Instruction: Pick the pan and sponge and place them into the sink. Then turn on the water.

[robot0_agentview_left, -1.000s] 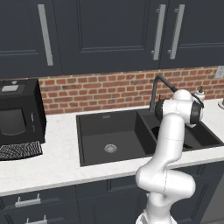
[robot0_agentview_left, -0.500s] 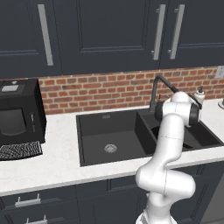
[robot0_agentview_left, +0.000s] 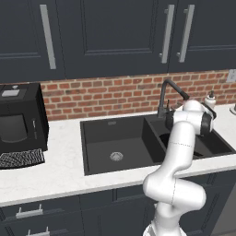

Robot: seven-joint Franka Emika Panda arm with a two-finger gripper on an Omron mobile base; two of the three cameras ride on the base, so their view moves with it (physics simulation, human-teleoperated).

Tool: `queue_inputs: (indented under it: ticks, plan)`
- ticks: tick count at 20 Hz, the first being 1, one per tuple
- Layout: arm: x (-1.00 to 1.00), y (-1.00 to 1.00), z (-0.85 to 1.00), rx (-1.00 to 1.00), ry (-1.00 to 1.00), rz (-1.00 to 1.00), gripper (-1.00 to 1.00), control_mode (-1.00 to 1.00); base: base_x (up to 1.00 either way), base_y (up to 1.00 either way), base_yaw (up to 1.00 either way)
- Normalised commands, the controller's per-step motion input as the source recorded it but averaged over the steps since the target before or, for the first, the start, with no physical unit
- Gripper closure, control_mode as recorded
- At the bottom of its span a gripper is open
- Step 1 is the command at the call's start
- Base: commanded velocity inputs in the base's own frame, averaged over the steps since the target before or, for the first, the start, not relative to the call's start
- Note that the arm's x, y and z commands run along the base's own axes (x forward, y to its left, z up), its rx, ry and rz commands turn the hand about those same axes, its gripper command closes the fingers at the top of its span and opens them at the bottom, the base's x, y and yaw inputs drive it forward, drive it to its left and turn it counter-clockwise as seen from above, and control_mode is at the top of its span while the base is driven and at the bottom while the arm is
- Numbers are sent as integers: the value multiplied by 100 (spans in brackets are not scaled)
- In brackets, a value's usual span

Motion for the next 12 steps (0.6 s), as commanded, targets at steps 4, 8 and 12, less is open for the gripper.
queue_inputs:
  ticks: [4, 8, 12]
  plan:
    - [0, 22, -8, -7, 0, 0, -100, -100, 0, 0, 0]
    - [10, 26, -4, -6, 0, -1, -100, -100, 0, 0, 0]
    - [27, 18, 0, 0, 0, -1, -100, -100, 0, 0, 0]
